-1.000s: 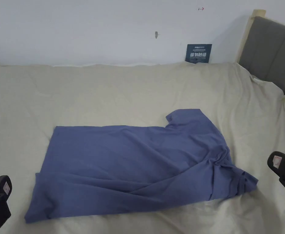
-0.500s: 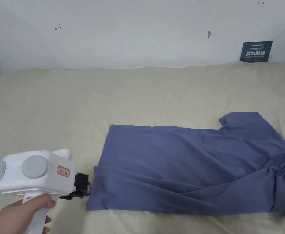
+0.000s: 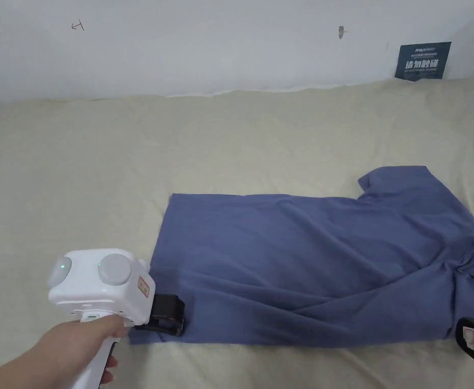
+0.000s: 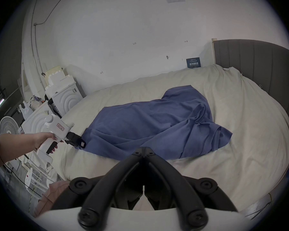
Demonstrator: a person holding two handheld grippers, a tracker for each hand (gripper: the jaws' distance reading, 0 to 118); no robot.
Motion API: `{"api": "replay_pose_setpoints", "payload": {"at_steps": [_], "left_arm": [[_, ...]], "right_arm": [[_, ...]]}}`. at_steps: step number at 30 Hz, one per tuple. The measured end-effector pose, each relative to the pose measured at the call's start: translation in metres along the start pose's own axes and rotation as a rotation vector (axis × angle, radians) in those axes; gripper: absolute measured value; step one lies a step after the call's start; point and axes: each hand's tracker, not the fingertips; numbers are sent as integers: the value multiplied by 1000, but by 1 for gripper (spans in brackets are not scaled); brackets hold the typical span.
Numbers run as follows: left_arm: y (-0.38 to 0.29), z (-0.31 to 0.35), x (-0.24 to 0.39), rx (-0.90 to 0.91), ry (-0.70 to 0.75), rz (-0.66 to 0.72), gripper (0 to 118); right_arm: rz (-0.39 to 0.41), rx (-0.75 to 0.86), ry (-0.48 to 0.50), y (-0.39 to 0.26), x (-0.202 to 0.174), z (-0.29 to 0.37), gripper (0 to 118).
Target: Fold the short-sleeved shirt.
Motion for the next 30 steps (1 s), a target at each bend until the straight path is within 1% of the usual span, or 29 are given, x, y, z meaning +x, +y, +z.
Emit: {"api": "replay_pose_setpoints", "payload": {"at_steps": [2,3,4,5,6,7,8,10,12,14,16,19,20,21,22,23,24,25,26,27,30], "left_arm": [[-3,7,3,32,71,-28,97],[-3,13,7,47,53,-35,88],[-3,19,9,62,26,-54,73],[-5,23,13,61,5,-76,38],[-6,26,17,62,-26,-96,9],[-7,27,23,53,-42,-110,7],[-9,29,28,56,15,-144,7],[-8,31,36,89,80,-245,7],[-9,37,41,119,91,-270,7],[-5,45,41,119,76,-250,7],[0,52,36,138,68,-224,7],[-2,61,35,145,50,-196,7],[-2,62,35,143,44,-184,7],[-2,62,34,139,34,-173,7],[-3,62,35,137,28,-163,7],[-3,62,34,134,26,-157,7],[-4,61,35,134,29,-153,7],[-6,60,35,130,28,-155,7],[-8,58,36,122,29,-158,7],[-7,55,33,115,31,-162,7],[-10,50,32,96,27,-156,7]], "right_arm": [[-8,-9,8,-2,1,-1,0],[-10,-11,9,-3,1,-2,0],[-12,-14,10,-4,1,-3,0],[-13,-14,13,-5,0,-2,0],[-16,-12,16,-5,2,-2,0],[-19,-11,20,-6,3,-2,0],[-21,-10,21,-6,3,-2,0],[-24,10,19,-4,9,3,0],[-62,51,15,7,20,9,0],[-109,45,-24,28,45,10,0],[-193,-16,-63,52,84,3,0],[-342,-206,-108,81,150,-20,0],[-372,-259,-130,87,166,-28,0],[-385,-308,-148,92,178,-36,1],[-384,-350,-154,94,187,-46,12],[-365,-402,-177,96,193,-55,58],[-349,-455,-206,97,198,-65,95],[-353,-513,-225,95,202,-76,110],[-360,-560,-236,93,204,-84,110],[-360,-569,-246,91,204,-88,109],[-387,-560,-212,90,203,-101,109]]}}
